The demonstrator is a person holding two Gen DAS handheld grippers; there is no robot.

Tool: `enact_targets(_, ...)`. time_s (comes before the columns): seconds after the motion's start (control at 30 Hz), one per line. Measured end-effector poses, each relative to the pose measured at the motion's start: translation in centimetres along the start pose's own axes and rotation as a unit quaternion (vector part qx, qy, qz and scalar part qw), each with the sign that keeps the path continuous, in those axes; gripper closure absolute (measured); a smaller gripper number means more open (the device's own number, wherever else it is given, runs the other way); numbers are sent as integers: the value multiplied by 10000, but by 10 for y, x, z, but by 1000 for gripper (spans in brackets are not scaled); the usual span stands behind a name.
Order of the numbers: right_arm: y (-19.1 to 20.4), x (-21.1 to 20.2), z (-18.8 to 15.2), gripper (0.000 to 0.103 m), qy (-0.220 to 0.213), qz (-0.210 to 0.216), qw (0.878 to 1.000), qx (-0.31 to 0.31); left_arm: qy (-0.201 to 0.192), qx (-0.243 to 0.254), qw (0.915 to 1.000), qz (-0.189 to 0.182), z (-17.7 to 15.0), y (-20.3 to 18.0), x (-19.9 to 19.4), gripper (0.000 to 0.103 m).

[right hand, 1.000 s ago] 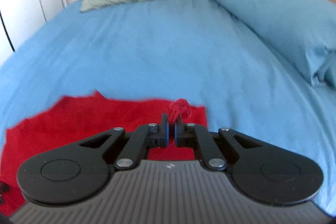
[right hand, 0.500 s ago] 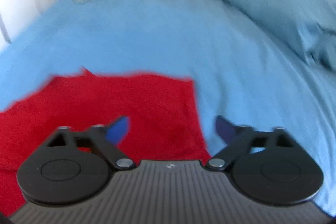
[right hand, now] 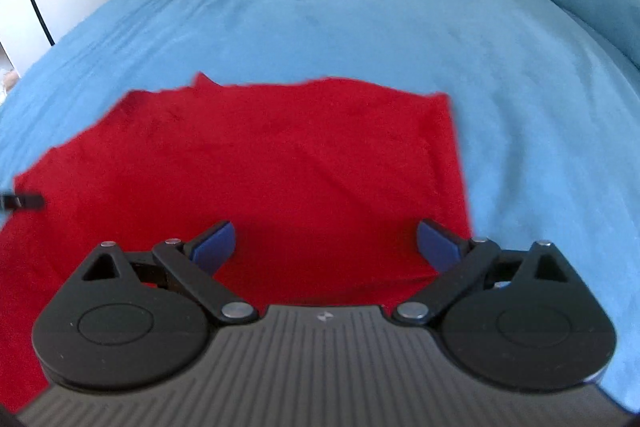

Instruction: Fold small clothes

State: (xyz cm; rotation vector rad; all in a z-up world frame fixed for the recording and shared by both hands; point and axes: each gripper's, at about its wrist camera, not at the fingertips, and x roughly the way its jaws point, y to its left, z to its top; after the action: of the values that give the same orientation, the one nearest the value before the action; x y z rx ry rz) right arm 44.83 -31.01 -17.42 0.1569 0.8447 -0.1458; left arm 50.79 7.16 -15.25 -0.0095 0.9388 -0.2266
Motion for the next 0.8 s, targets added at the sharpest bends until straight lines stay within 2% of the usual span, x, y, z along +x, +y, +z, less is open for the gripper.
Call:
enact_targets(0.03, -3, 0, -2, 0, 69, -91, 9999, -53, -83, -47, 9999, 132, 1, 2, -4, 24)
enact_targets(0.1, -9, -3, -2, 0, 140, 4, 9999, -17, -171, -89, 9995, 268, -1, 6, -12, 24)
enact_targets(0.17, -7, -14, 5, 0, 120, -81, 9998, -117, -139, -67, 9998, 153, -2, 9, -16, 17)
enact_targets(0.23, -1, -26, 10, 0, -95, 60, 9997, -223, -92, 84, 9999, 115, -4, 9, -14, 16)
enact_targets(0.3, 8, -27, 12, 0, -86, 243, 9992, -291, -47, 196, 9998, 92, 2, 9, -3, 16)
enact_targets(0.4, 21, -17, 9, 0, 9, 414, 9981, -450, -79, 163, 9998, 98, 7, 9, 6, 15)
enact_targets(0.47, 22, -2, 4, 0, 235, 391, 9979, -460, -57, 119, 9998, 119, 5, 10, 6, 15)
enact_targets(0.5, 20, 1, 1, 0, 214, 397, 9979, -455, -53, 120, 9998, 153, 2, 10, 2, 15)
enact_targets(0.63, 19, -9, 10, 0, 122, 332, 9979, -547, -160, 340, 9989, 278, -15, 5, -38, 15)
enact_targets(0.7, 16, -35, 12, 0, -149, 346, 9976, -574, -252, 426, 9981, 369, -29, 4, -70, 15)
enact_targets(0.8, 0, -79, 17, 0, -320, 466, 9973, -471, -297, 330, 9981, 424, -52, 1, -121, 12)
